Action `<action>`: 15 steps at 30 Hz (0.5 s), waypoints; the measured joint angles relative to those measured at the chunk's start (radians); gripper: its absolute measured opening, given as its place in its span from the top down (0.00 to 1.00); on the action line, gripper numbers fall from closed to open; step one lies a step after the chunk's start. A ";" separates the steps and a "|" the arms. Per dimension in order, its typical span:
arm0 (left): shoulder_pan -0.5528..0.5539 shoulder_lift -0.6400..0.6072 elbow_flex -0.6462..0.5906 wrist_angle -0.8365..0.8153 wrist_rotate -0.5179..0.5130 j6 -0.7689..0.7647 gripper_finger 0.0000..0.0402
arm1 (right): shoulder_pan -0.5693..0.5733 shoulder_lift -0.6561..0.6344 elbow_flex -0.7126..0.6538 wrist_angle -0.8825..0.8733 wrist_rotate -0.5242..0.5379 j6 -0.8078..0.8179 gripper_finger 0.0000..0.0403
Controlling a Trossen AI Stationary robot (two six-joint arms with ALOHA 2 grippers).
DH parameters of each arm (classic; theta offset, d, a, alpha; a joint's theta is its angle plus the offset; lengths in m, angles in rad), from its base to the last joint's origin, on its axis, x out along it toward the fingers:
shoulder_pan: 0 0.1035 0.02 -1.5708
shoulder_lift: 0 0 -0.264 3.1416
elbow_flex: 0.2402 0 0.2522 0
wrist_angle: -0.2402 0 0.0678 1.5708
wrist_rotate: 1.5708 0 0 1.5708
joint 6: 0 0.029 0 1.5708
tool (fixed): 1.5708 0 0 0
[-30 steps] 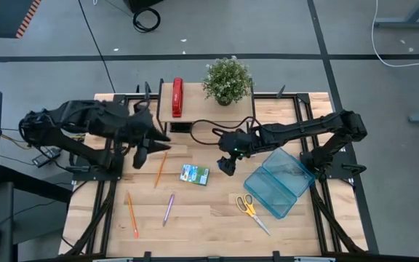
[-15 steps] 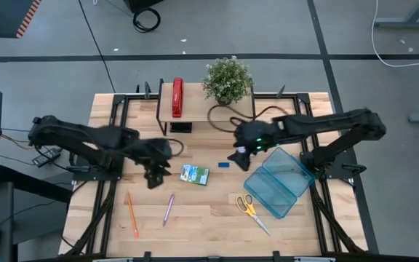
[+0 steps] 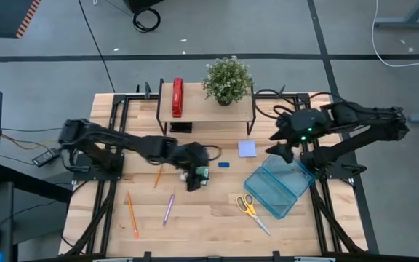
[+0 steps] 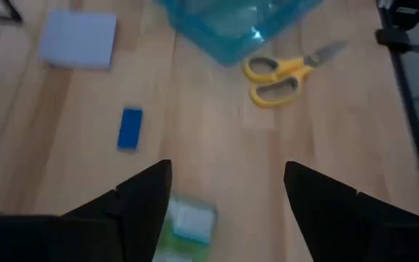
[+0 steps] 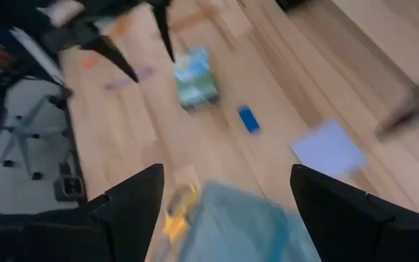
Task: Pack school essentials
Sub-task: Put the violet pen into the blue supply box
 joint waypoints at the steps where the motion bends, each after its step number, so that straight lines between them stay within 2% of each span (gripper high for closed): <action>1: 0.003 0.034 0.037 -0.039 0.002 0.006 0.30 | 0.000 -0.013 0.000 -0.029 0.000 0.013 0.24; 3: 0.008 0.092 0.111 -0.146 0.006 -0.031 0.31 | 0.000 -0.026 0.000 -0.084 0.000 0.026 0.24; 5: 0.013 0.128 0.165 -0.320 0.022 -0.130 0.32 | 0.000 -0.038 0.000 -0.111 -0.001 0.040 0.24; 9: 0.010 0.142 0.189 -0.563 0.135 -0.388 0.35 | 0.000 -0.045 0.000 -0.135 -0.003 0.052 0.24; 12: -0.027 0.137 0.189 -0.671 0.171 -0.605 0.37 | 0.000 -0.039 0.000 -0.144 0.002 0.049 0.24; 15: -0.094 0.133 0.191 -0.674 0.179 -0.764 0.39 | 0.000 -0.036 0.000 -0.145 0.024 0.034 0.24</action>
